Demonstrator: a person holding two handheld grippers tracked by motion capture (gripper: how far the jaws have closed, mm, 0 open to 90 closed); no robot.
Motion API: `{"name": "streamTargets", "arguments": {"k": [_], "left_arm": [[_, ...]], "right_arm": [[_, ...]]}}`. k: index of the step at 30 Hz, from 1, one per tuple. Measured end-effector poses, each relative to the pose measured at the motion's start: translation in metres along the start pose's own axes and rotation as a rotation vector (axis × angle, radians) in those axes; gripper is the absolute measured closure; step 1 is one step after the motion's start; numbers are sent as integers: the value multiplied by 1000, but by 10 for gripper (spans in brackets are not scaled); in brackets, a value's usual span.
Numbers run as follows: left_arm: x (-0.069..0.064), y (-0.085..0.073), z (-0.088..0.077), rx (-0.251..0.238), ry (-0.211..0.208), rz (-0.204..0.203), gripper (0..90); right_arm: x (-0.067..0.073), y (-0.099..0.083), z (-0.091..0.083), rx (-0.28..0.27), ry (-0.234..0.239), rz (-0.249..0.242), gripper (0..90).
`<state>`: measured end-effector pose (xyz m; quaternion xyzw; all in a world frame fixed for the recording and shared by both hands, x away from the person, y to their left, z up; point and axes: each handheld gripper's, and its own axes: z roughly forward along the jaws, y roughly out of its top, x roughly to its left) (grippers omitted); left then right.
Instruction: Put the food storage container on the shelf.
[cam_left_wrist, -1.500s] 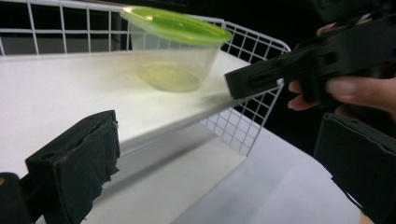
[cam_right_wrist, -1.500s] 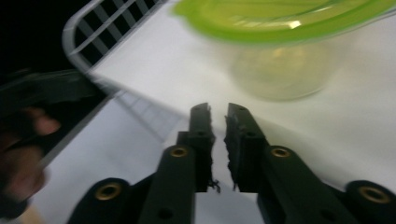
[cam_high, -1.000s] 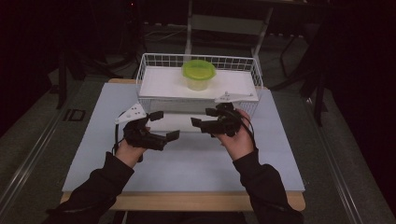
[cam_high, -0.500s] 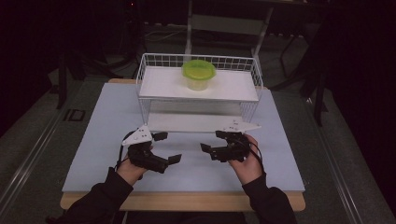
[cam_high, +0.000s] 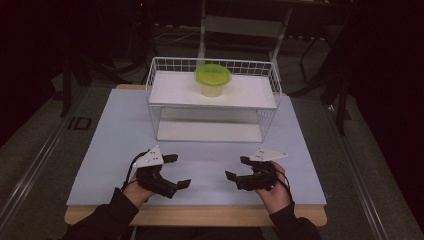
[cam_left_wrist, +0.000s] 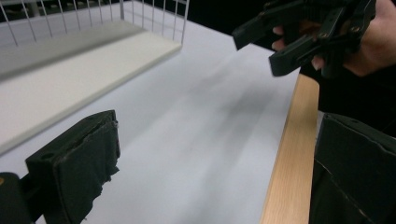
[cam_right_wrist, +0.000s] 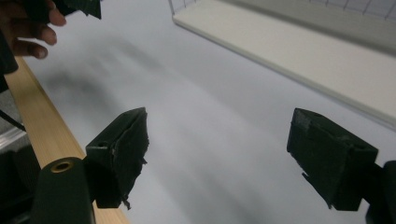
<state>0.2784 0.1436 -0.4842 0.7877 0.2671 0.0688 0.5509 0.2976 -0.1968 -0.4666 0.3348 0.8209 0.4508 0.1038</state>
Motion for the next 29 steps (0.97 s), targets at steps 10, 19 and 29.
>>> {"name": "streamTargets", "arguments": {"k": [10,19,29], "left_arm": [[6,-16,-4,50,8,7,8],[10,-26,-1,88,13,16,8],[6,-22,-1,74,-10,29,9]], "right_arm": [[-5,-20,-9,27,-9,3,200],[-9,-29,1,56,-23,1,197],[-10,-30,7,76,-28,-15,194]]}}
